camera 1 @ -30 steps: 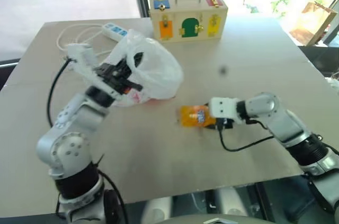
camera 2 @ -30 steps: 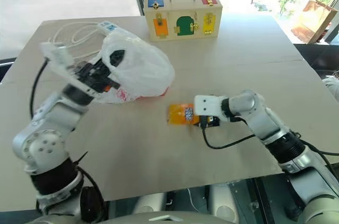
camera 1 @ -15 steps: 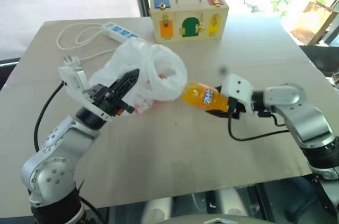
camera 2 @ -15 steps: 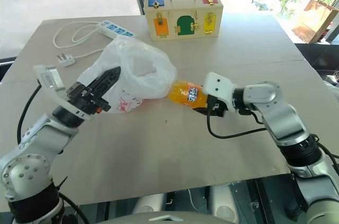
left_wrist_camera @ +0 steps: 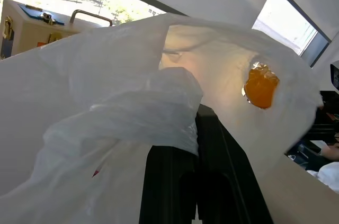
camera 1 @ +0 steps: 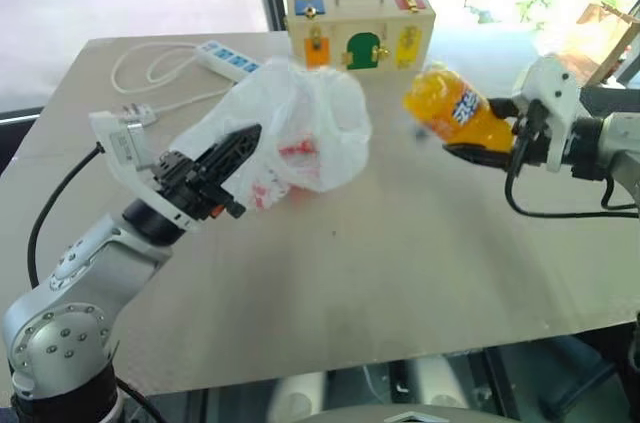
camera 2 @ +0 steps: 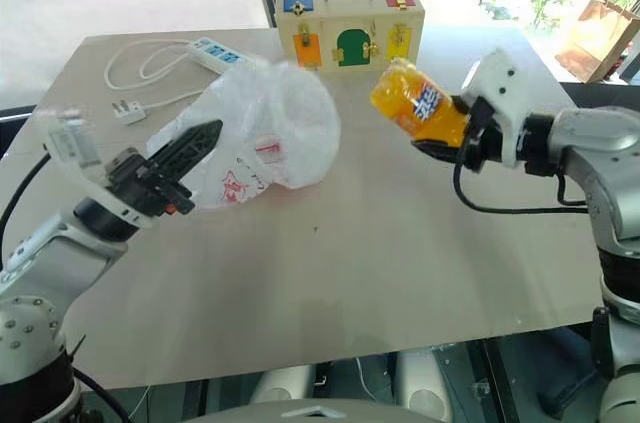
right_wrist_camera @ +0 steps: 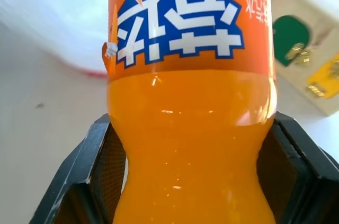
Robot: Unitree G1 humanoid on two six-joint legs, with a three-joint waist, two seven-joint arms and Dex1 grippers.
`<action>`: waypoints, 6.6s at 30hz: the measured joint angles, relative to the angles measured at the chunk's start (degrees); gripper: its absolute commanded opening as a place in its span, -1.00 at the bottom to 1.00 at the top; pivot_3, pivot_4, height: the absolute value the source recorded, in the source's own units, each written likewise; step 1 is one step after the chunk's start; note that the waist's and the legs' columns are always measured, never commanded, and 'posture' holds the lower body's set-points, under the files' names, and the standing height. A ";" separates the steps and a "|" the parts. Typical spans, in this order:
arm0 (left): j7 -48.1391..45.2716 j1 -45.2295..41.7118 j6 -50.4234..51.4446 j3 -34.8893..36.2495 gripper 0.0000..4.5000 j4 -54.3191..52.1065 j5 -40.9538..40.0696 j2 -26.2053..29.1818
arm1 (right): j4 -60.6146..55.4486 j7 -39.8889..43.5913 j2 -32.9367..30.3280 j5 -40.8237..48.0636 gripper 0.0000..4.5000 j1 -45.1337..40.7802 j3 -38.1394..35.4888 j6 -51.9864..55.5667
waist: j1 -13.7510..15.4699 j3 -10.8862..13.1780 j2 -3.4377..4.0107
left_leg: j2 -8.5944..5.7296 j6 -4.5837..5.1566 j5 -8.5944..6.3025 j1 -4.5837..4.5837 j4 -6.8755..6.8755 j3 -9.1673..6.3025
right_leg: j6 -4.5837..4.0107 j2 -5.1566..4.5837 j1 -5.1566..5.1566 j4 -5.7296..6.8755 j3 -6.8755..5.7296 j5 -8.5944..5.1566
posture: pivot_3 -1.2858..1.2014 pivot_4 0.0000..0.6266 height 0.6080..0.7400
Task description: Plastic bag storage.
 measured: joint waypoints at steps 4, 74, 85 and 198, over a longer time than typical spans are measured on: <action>1.01 -1.78 -0.29 -1.87 -1.00 0.51 -0.55 0.43 | -0.56 -1.98 2.65 5.31 0.24 -4.93 -0.90 1.80 | -0.06 0.00 0.01 | 0.02 0.00 0.00 0.01 -0.17 -0.01 | 0.14 0.03 -0.03 -0.04 -0.01 0.08 | 0.03 -0.52 0.98; -3.71 4.71 -13.94 2.27 -1.00 7.76 9.77 0.49 | 23.77 0.45 29.33 -17.82 0.97 -17.13 16.94 -14.69 | -1.99 0.06 0.02 | 0.04 -0.11 0.03 0.00 -0.52 0.05 | 0.03 0.04 -0.35 0.06 0.05 0.03 | 0.03 -0.52 0.98; -7.38 14.03 -9.91 9.95 -1.00 8.96 2.44 3.11 | 31.98 -8.69 40.75 -16.79 0.97 -17.82 19.68 -12.62 | -2.45 0.05 0.00 | 0.00 -0.12 0.04 -0.02 -0.48 0.04 | 0.02 -0.02 -0.39 0.13 0.03 0.03 | 0.03 -0.52 0.98; -4.34 11.58 -11.17 -0.97 -1.00 4.68 6.36 -3.64 | 33.83 -10.84 25.55 -45.54 -0.97 -17.08 34.21 -50.43 | -2.18 0.04 -0.02 | 0.02 -0.22 0.10 -0.05 -0.62 0.09 | 0.01 0.00 -0.47 0.06 0.11 0.02 | 0.03 -0.52 0.98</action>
